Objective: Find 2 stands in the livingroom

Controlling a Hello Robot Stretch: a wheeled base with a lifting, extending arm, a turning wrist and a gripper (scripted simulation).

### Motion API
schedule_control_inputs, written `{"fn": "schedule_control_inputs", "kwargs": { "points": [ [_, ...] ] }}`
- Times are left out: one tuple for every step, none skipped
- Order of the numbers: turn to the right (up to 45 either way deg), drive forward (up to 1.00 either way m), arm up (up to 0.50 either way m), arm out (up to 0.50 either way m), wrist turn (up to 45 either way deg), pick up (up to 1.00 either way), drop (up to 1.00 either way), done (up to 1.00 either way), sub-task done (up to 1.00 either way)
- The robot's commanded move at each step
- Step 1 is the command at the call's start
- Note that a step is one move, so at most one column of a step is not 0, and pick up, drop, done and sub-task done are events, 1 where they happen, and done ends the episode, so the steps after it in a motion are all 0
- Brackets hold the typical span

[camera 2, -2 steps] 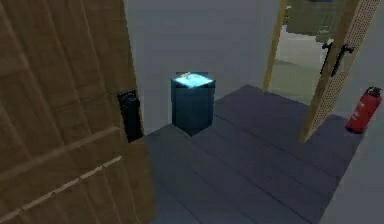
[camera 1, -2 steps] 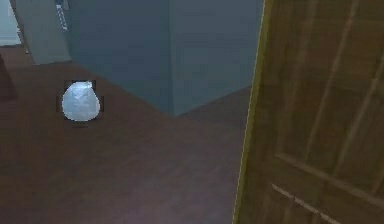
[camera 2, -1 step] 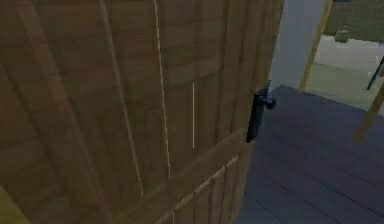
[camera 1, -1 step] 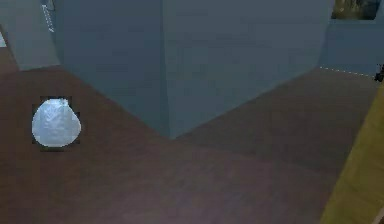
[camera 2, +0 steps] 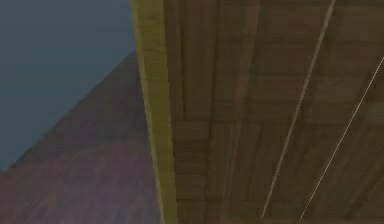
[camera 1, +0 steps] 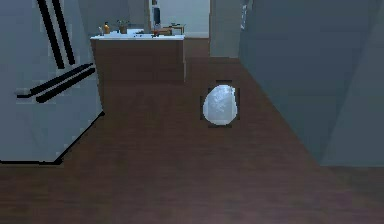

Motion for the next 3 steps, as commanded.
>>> {"fn": "schedule_control_inputs", "kwargs": {
  "points": [
    [-9.0, 0.0, 0.0, 0.0, 0.0, 0.0, 0.0, 0.0, 0.0],
    [-3.0, 0.0, 0.0, 0.0, 0.0, 0.0, 0.0, 0.0, 0.0],
    [0.0, 1.0, 0.0, 0.0, 0.0, 0.0, 0.0, 0.0, 0.0]
  ]
}}
